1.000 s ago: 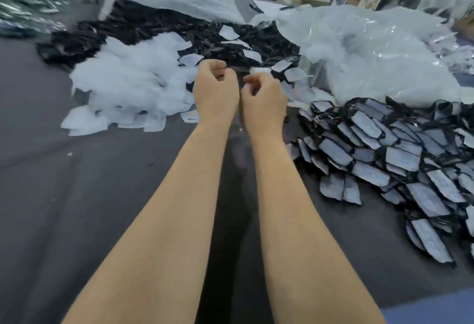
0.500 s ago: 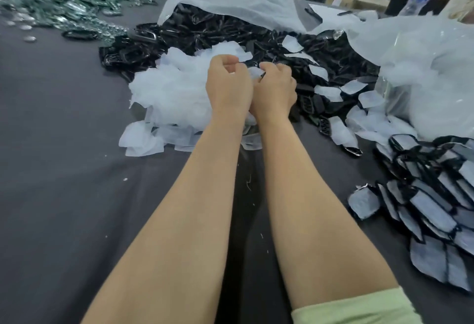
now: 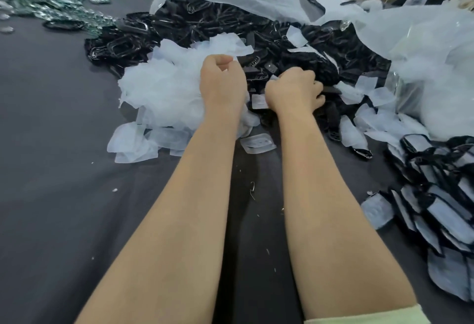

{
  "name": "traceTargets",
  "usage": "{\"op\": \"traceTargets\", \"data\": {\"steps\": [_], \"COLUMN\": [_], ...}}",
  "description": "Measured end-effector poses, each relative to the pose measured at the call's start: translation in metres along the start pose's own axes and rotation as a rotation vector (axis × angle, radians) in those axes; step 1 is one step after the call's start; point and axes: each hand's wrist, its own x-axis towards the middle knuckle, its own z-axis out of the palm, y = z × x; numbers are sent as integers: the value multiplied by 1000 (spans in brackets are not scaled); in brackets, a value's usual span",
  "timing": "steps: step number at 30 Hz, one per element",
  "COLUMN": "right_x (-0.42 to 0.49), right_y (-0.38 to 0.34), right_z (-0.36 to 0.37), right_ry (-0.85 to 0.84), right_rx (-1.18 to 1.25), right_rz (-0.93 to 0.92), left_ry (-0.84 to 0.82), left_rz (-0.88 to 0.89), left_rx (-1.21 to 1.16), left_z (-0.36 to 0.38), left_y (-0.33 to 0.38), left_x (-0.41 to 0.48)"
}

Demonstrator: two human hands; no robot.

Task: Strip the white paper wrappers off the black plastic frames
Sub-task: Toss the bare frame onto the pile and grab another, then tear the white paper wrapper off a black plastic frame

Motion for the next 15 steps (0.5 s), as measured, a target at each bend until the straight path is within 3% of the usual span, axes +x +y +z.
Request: {"op": "traceTargets", "data": {"steps": [4, 7, 9, 15], "right_x": [-11, -15, -11, -1], "right_y": [-13, -23, -23, -10], "right_z": [6, 17, 18, 2], "right_ry": [121, -99, -157, 41], "right_rx": [60, 20, -23, -32], "right_rz": [-268, -443, -393, -76], "left_ry": [12, 27, 37, 38], "left_rz": [-33, -81, -103, -109], "left_rx": [-60, -103, -87, -103], "left_z": [-2, -5, -7, -7], "left_y": [8, 14, 16, 11], "left_x": [-1, -1, -2, 4]}}
